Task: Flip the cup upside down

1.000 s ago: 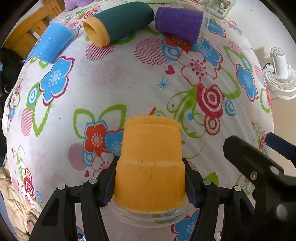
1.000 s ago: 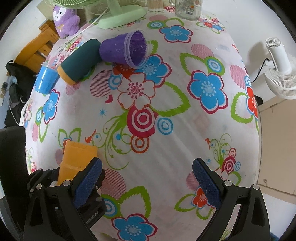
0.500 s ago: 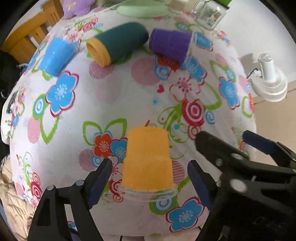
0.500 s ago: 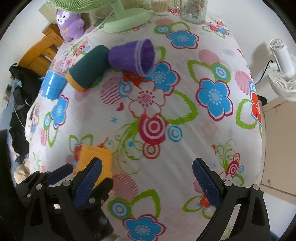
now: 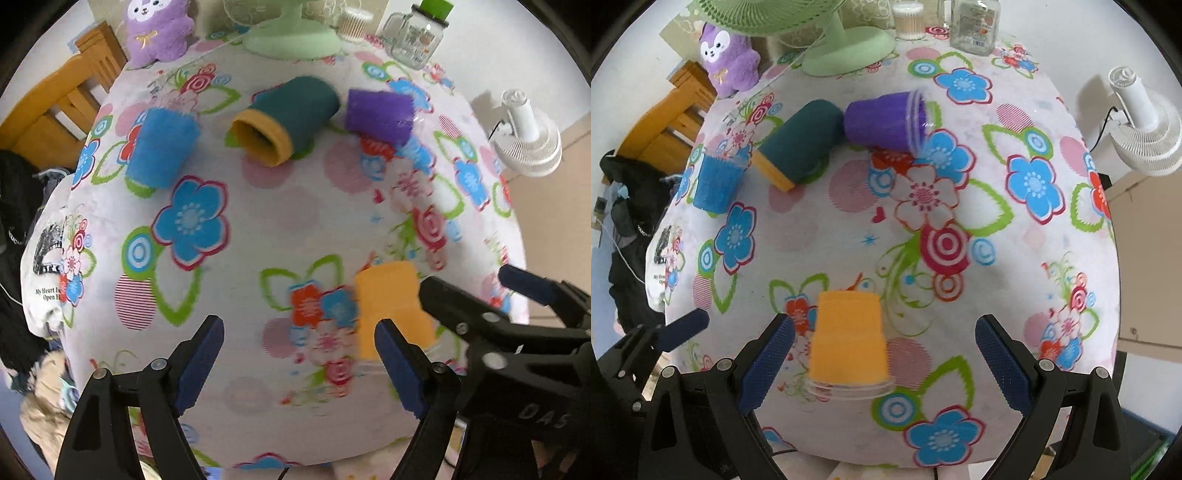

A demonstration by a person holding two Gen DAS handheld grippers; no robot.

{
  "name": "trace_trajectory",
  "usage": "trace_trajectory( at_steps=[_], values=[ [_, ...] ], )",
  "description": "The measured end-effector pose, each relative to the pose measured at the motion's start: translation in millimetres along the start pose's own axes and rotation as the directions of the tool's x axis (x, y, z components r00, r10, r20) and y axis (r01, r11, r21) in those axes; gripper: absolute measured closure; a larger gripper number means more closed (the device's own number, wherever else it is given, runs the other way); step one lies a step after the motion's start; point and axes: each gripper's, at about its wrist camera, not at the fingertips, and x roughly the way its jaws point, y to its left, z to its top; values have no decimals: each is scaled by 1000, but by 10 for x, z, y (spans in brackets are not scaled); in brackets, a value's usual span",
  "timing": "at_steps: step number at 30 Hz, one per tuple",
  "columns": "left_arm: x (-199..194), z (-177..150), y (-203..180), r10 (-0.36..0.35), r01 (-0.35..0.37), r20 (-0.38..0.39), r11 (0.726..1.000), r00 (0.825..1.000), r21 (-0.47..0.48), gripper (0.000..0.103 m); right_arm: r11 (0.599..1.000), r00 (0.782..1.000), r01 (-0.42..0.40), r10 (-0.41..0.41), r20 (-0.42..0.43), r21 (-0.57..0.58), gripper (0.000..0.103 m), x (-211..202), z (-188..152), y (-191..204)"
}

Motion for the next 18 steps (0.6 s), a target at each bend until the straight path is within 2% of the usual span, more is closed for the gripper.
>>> trace_trajectory(
  at_steps=[4, 6, 13, 18],
  values=[
    [138, 0, 103, 4, -3, -25, 999, 1000, 44, 18, 1000, 999, 24, -23, -44, 12, 4, 152, -14, 102],
    [199, 9, 121, 3, -1, -32, 998, 999, 56, 18, 999, 997, 38, -36, -69, 22, 8, 228, -10, 108],
    [407, 55, 180, 0, 5, -64, 996, 998, 84, 18, 996, 981, 60, -47, -186, 66, 11, 498, 53, 99],
    [523, 90, 180, 3, 4, -80, 996, 997, 95, 18, 997, 969, 65, -54, -241, 36, 19, 663, 129, 192]
  ],
)
